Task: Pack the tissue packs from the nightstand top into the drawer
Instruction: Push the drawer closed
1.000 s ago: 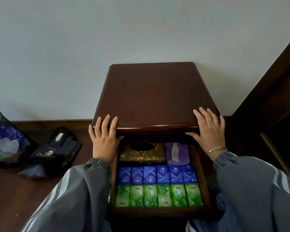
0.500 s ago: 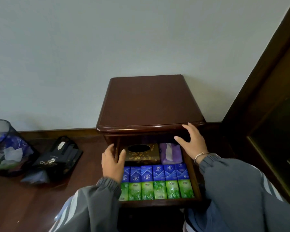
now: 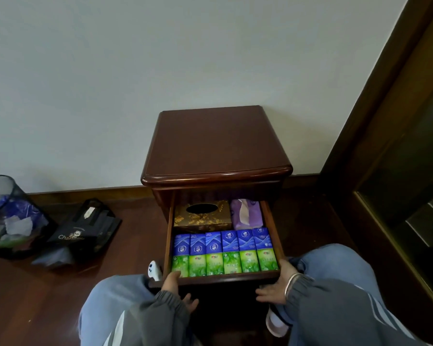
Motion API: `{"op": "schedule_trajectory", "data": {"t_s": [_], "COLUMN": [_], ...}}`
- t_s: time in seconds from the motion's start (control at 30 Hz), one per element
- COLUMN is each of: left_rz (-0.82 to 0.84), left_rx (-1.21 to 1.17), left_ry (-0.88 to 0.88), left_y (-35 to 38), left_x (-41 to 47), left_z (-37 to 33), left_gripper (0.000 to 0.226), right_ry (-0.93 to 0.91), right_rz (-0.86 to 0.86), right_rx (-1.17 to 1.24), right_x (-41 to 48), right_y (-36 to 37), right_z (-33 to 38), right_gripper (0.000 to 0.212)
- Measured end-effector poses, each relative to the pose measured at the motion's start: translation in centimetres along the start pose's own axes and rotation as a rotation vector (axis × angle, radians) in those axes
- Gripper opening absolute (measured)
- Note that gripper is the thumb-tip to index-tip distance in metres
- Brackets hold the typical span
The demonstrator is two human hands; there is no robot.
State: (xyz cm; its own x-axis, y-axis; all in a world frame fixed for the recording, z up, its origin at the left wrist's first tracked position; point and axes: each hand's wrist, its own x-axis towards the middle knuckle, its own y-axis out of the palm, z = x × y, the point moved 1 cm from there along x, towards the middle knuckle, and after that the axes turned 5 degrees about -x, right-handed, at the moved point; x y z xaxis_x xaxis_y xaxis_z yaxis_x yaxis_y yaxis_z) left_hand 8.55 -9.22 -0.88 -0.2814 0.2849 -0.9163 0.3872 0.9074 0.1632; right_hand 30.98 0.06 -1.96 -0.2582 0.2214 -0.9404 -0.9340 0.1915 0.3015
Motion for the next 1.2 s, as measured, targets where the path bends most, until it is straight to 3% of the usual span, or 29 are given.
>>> {"op": "schedule_trajectory", "data": {"t_s": [0.2, 0.3, 0.5, 0.93, 1.2], "left_rz": [0.095, 0.124, 0.183, 0.428, 0.517], "left_rx": [-0.153, -0.183, -0.364, -0.356, -0.352], "left_ry": [-0.018, 0.081, 0.015, 0.091, 0.096], "left_y": [-0.4, -1.1, -1.0, 4.3, 8.0], "left_x": [0.5, 0.8, 2.0, 6.0, 9.8], "left_z": [-0.7, -0.8, -1.6, -5.6, -9.1], "left_gripper": [0.074, 0.056, 0.073, 0.069, 0.067], "right_ry": [-0.129, -0.140, -0.195, -0.372, -0.433], "right_rz": [0.048, 0.041, 0.066, 0.251, 0.335], "right_rx": [0.071, 0.093, 0.175, 0.402, 0.376], "right_x": [0.0, 0.2, 1.1, 4.3, 6.5], "right_y": [-0.5, -1.2, -1.7, 2.2, 5.2], "right_z": [0.7, 1.0, 1.7, 7.6, 12.0], "right_gripper": [0.068, 0.072, 0.082, 0.087, 0.089]}}
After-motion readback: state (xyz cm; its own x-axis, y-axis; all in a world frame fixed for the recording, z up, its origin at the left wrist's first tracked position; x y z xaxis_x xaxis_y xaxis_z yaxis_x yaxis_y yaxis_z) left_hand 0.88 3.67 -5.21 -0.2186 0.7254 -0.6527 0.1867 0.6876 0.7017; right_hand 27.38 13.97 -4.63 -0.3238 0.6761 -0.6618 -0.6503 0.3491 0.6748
